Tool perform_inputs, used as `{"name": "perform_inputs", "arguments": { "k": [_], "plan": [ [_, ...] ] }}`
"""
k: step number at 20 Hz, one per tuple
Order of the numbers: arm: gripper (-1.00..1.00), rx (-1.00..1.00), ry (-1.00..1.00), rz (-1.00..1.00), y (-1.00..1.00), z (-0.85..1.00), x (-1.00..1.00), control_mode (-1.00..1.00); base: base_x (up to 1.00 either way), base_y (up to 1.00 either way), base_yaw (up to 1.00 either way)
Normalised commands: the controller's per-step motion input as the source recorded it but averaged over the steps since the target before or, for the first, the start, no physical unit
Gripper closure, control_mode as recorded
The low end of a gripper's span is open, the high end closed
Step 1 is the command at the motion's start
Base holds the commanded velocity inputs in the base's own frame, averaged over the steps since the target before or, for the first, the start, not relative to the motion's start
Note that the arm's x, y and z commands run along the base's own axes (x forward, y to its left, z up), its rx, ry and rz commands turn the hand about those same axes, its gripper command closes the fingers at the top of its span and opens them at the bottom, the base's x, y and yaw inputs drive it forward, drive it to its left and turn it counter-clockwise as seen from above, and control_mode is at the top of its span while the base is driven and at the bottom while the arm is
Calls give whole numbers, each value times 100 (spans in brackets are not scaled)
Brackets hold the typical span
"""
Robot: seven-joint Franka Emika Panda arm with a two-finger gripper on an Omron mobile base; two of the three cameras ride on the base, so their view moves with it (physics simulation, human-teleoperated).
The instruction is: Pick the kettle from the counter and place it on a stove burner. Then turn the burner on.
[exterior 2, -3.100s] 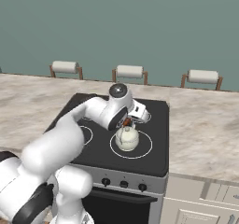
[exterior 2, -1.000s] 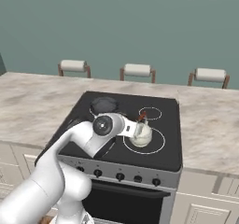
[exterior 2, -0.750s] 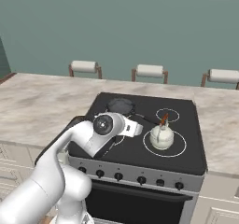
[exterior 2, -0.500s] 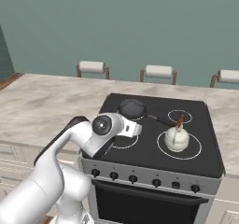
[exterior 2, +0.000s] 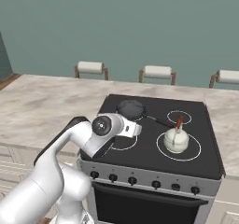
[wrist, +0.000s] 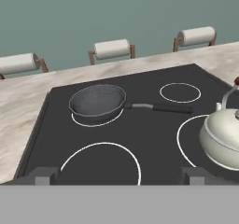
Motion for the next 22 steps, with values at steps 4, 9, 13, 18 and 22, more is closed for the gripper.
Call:
{"name": "perform_inputs", "arguments": {
  "k": [4, 9, 13, 18, 22],
  "plan": [
    [-100, 0, 0, 0, 0, 0, 0, 100, 53, 18, -12],
    [-100, 0, 0, 0, 0, 0, 0, 100, 52, 18, -13],
    [-100, 0, 0, 0, 0, 0, 0, 100, 25, 21, -10],
    [-100, 0, 0, 0, 0, 0, 0, 100, 13, 28, -7],
    [-100, 0, 0, 0, 0, 0, 0, 100, 0, 52, -4]
  ]
}}
